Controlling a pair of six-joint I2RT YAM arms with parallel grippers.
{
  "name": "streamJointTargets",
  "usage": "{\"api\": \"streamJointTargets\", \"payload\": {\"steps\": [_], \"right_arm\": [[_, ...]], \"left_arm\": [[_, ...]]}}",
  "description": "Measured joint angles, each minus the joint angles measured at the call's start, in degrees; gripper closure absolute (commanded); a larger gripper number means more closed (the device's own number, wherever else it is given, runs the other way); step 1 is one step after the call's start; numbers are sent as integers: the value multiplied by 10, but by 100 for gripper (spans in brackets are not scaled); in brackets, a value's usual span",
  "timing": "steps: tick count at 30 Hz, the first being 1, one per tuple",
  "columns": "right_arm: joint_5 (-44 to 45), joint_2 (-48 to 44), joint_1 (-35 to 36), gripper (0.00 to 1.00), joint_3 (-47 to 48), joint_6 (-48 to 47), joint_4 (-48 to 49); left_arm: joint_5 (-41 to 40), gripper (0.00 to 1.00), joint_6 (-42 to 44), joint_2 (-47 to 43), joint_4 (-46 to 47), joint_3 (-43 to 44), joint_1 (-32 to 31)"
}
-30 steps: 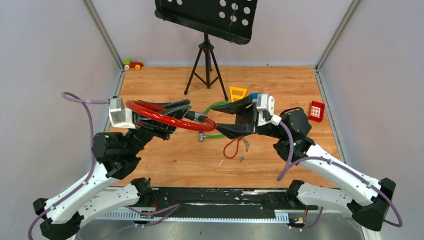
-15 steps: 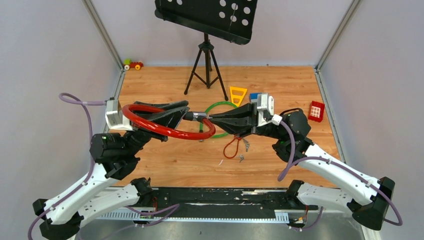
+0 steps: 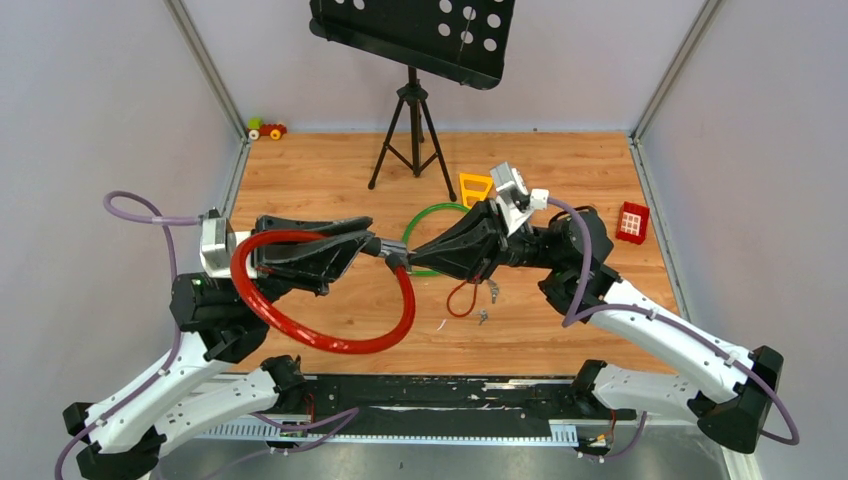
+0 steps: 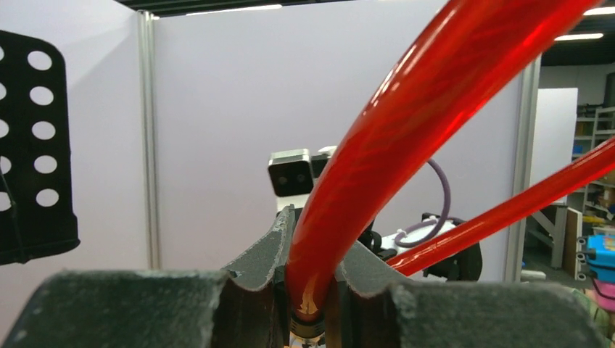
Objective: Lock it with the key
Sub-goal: Lock the lock.
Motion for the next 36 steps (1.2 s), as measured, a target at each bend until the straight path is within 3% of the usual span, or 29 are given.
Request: {"api": "streamJointTargets", "payload": {"steps": [7,21,23,27,32,36], "right_arm": [[-7,12,0,100,0,191,28],[27,52,-4,100,-66,548,210],[32,52,-7,92,-71,573,219],[40,48,-15,56,-71,572,208],[69,6,-24,34,-70,449,103],[111,-48,-24,29,-51,281,-25]], "left_arm": [[28,100,10,-3,20,-3,0],[45,100,25,-3,34,-3,0],[47,100,26,-3,34,-3,0],[47,100,30,-3,30,-4,0],[23,100,32,-1,-1,-7,0],[3,100,36,4,-31,-7,0]]}}
